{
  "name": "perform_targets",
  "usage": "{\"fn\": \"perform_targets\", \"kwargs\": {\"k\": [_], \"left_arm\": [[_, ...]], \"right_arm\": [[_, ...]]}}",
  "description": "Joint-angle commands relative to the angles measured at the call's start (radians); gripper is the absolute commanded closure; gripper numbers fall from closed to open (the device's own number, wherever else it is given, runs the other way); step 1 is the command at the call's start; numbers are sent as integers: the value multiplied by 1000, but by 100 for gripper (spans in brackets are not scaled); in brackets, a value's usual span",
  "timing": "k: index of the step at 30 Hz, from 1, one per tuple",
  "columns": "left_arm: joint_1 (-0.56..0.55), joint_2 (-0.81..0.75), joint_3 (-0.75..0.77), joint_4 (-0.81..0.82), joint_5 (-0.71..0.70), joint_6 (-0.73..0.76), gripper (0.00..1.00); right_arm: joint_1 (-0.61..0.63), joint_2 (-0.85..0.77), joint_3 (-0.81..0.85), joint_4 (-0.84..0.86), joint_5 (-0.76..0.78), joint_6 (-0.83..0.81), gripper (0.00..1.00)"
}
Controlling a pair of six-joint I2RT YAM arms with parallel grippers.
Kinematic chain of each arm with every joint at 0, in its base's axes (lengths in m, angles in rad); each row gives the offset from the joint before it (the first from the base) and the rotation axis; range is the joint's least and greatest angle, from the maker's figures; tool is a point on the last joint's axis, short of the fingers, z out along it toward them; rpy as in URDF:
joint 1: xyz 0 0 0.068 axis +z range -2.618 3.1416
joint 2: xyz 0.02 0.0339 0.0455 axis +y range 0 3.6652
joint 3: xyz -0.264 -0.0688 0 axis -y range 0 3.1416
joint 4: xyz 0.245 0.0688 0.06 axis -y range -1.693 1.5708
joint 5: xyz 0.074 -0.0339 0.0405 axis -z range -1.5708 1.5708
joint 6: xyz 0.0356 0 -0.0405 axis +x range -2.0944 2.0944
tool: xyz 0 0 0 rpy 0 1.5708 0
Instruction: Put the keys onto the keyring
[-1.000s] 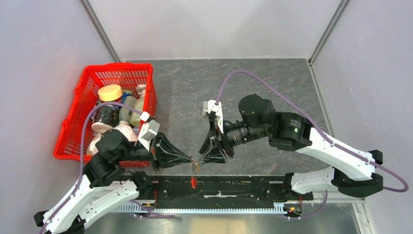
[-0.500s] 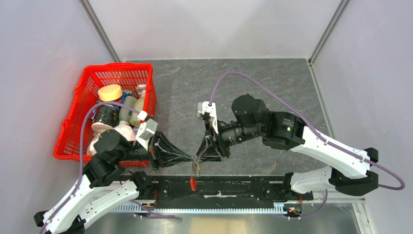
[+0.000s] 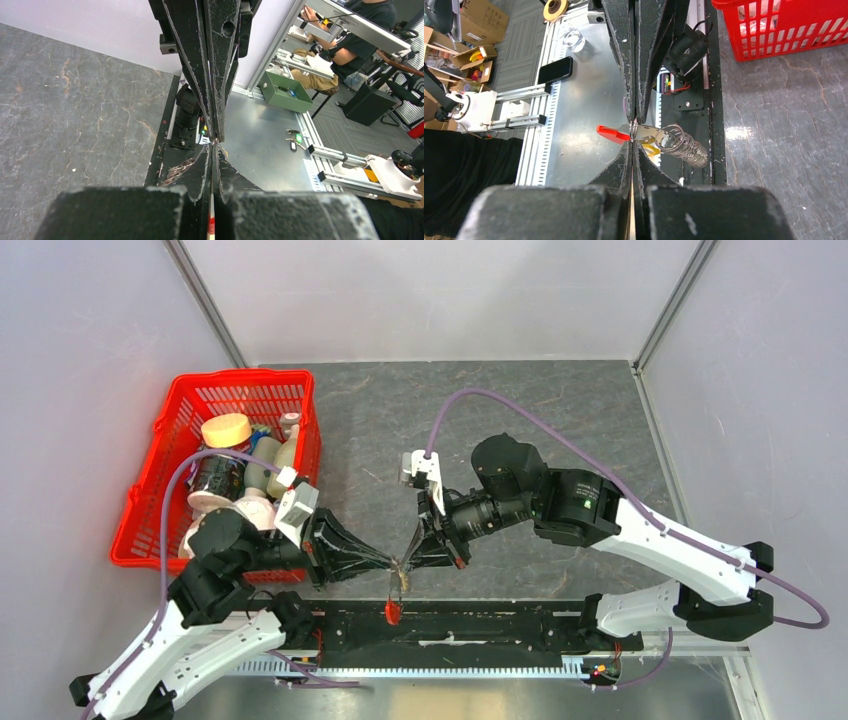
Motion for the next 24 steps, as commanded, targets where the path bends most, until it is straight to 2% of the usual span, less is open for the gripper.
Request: {"fn": "perform_targets", "kwargs": {"k": [1, 12, 24], "left_arm": [[-2, -14, 5, 80, -49, -37, 98], [-2, -20, -38, 196, -118, -86, 98], [-2, -25, -45, 209, -114, -97, 98]], "right_arm": [[-1, -25, -28, 63, -20, 4, 100], [1, -96, -135, 213, 21, 69, 100], [1, -125, -141, 224, 56, 72, 100]]}}
